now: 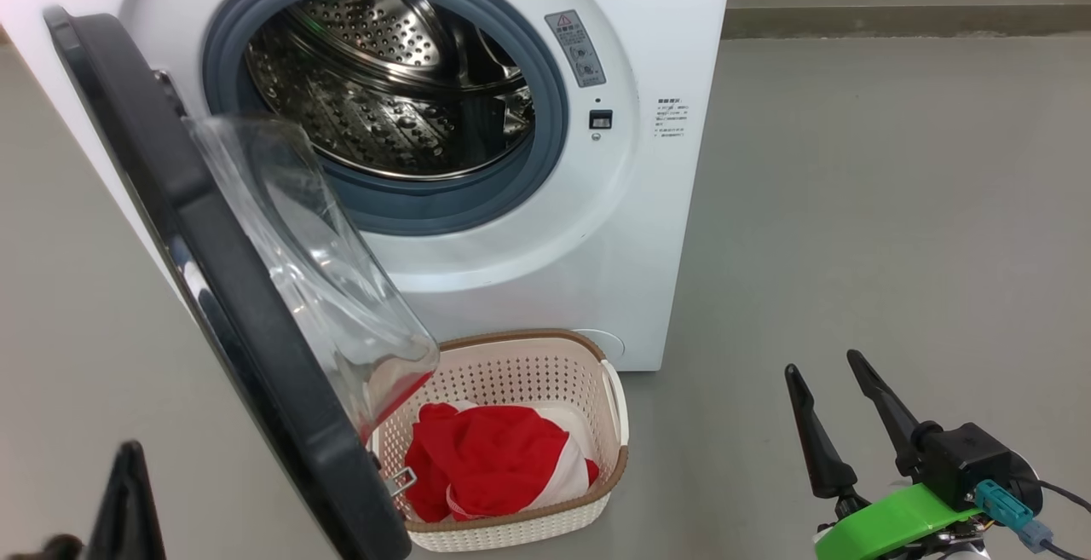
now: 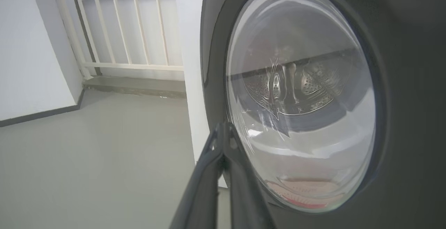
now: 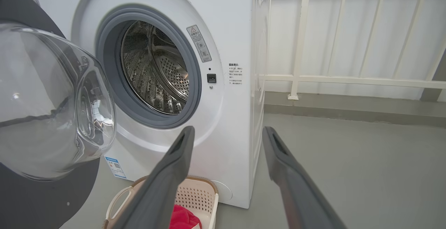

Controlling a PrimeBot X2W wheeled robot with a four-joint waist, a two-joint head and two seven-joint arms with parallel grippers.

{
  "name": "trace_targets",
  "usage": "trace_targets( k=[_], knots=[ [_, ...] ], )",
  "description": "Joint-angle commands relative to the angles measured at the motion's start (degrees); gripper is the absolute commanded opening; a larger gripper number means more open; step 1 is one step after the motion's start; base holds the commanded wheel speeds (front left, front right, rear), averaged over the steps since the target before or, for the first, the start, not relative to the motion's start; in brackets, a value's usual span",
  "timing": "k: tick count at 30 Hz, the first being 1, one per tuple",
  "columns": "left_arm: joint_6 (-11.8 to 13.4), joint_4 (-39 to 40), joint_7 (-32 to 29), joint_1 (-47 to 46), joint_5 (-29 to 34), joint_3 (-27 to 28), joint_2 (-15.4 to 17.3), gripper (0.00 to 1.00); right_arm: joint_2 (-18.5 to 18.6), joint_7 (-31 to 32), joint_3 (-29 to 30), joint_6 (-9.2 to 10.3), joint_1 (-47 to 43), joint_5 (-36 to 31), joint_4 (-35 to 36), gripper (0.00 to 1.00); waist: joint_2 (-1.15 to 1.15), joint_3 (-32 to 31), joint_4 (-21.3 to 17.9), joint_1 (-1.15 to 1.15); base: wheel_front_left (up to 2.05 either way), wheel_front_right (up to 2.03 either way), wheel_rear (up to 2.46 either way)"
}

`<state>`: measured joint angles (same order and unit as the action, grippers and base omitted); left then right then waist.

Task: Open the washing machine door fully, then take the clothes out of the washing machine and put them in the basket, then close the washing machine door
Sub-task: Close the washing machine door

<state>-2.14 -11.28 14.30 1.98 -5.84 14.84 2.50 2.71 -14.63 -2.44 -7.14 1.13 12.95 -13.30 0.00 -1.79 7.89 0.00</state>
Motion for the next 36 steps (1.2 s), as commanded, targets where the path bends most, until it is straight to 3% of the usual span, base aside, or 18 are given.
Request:
trace_targets(
  k=[1,6,11,12,14,15,16,20,23,27,31,36],
  knots=[
    [-0.83,2.05,0.7,-4.02,-3.39,2.34,0.53,0.0,0.26,-0.37,-1.09,-0.35,1.05,-0.61,1.23,1.0,0.0,-0.03,0.08,0.0,0.0,0.0,0.0],
    [-1.13,2.85,-1.08,-7.5,-12.66,3.45,0.42,0.0,0.25,-0.37,-1.35,-0.35,0.99,-0.56,1.1,1.0,0.0,-0.21,0.23,0.0,0.0,0.0,0.0],
    [1.17,5.41,-8.92,-10.55,-34.93,3.28,0.4,0.0,0.24,-0.37,-1.72,-0.35,1.04,-0.63,1.1,1.0,0.0,-0.29,-0.02,0.0,0.0,0.0,0.0],
    [1.17,5.41,-8.92,-10.55,-34.93,3.28,0.4,0.0,0.24,-0.37,-1.72,-0.35,1.04,-0.63,1.1,1.0,0.0,-0.29,-0.02,0.0,0.0,0.0,0.0],
    [3.22,7.65,-12.58,-11.24,-47.36,2.93,0.39,0.0,0.24,-0.37,-1.67,-0.35,1.04,-0.57,1.19,1.0,0.0,-0.27,-0.15,0.0,0.0,0.0,0.0],
    [5.91,10.57,-15.7,-11.43,-58.92,2.85,0.39,0.0,0.24,-0.37,-1.63,-0.35,1.02,-0.53,1.28,1.0,0.0,-0.22,-0.29,0.0,0.0,0.0,0.0],
    [5.91,10.57,-15.7,-11.43,-58.92,2.85,0.39,0.0,0.24,-0.37,-1.63,-0.35,1.02,-0.53,1.28,1.0,0.0,-0.22,-0.29,0.0,0.0,0.0,0.0],
    [11.05,16.85,-19.72,-10.65,-74.71,2.76,0.39,0.0,0.23,-0.37,-1.51,-0.35,0.91,-0.53,1.51,1.0,0.0,-0.13,-0.47,0.0,0.0,0.0,0.0],
    [14.06,21.33,-22.18,-9.44,-83.03,1.75,0.39,0.0,0.22,-0.37,-1.54,-0.35,0.92,-0.55,1.5,1.0,0.0,-0.13,-0.57,0.0,0.0,0.0,0.0],
    [16.3,26.58,-25.56,-7.08,-88.88,-0.47,0.41,0.0,0.22,-0.37,-1.71,-0.35,1.0,-0.54,1.45,1.0,0.0,-0.19,-0.8,0.0,0.0,0.0,0.0],
    [17.36,28.7,-26.33,-5.04,-87.79,-1.71,0.84,0.0,0.32,-0.37,-2.09,-0.35,1.12,-0.51,1.5,1.0,0.0,-0.07,-1.36,0.0,0.0,0.0,0.0],
    [16.74,29.74,-26.84,-4.43,-87.82,-3.12,0.76,0.0,0.43,-0.37,-2.24,-0.35,1.33,-0.45,1.52,1.0,0.0,0.29,-3.1,0.0,0.0,0.0,0.0]
  ],
)
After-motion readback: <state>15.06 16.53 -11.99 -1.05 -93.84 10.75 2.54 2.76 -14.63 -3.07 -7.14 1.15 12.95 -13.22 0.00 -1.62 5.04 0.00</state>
